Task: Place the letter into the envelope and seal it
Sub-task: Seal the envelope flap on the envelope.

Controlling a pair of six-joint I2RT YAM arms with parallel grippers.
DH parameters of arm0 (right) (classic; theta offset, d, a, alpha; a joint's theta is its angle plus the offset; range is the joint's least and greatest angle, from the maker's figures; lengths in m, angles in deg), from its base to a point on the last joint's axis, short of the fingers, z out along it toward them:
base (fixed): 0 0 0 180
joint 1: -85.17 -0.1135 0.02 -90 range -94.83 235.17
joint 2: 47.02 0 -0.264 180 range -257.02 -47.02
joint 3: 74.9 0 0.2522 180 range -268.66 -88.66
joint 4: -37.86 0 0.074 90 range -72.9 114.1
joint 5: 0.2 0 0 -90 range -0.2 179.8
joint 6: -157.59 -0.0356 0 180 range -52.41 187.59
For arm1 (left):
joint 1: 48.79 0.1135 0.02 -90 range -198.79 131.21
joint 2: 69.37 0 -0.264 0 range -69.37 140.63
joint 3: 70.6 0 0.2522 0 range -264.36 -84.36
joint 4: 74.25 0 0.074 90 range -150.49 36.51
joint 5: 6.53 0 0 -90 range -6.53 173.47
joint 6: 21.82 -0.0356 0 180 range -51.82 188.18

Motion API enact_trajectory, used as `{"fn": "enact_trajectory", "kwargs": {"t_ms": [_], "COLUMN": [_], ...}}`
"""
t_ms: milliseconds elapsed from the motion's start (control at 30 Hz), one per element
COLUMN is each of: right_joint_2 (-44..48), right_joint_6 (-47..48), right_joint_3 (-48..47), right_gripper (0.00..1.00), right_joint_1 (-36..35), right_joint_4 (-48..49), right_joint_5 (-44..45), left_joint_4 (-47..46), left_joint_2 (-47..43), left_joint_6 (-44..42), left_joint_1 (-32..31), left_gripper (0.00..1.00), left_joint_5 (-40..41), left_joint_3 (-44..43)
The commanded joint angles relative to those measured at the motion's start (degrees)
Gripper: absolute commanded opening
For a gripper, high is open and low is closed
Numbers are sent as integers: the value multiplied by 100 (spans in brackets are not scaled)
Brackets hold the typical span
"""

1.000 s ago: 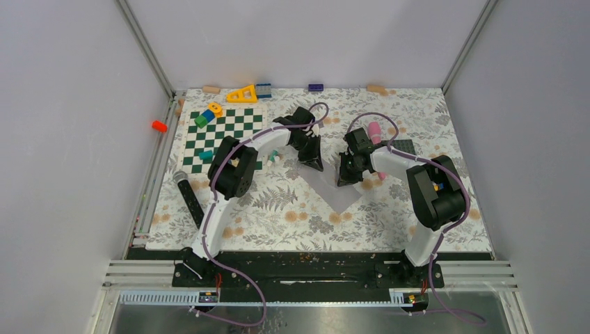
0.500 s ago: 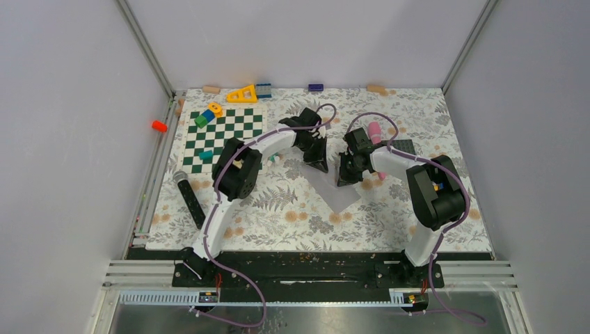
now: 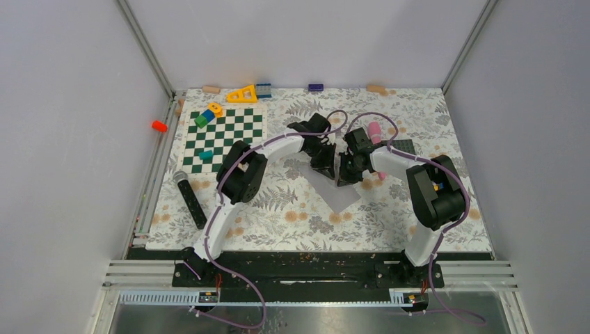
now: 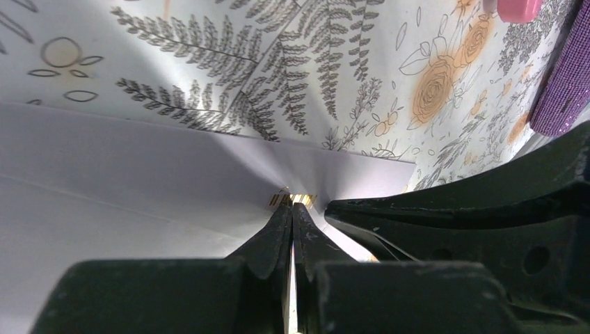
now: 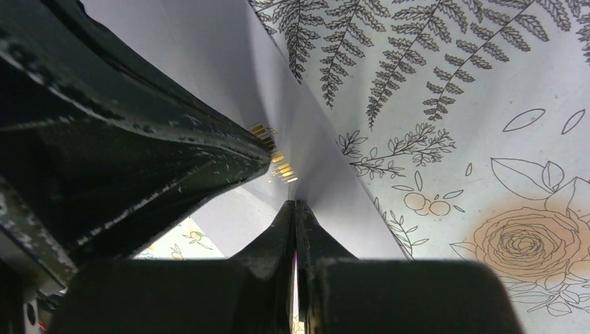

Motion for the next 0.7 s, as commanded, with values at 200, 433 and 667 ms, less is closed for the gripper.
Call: {"fn": "enact_trajectory", "kwargs": {"t_ms": [200,433,667], "right_joint_2": [-249,-240,-224], "right_joint_6": [125,127,121], "right_joint_3": [60,66,68], "right_gripper": [0,0,0], "right_joint_1": [-106,-106,-108], "right_joint_4": [-326,-325,-314], "right_joint_5": [310,296,311], "left_joint_4": [414,476,581], "left_joint_2": [151,81,232], "left_joint_6": [-273,-275,-242], "left_joint_1": [-244,227,554], "left_gripper": [0,0,0], "left_joint_5": [260,400,460], "left_joint_3": [196,-8,-261]}}
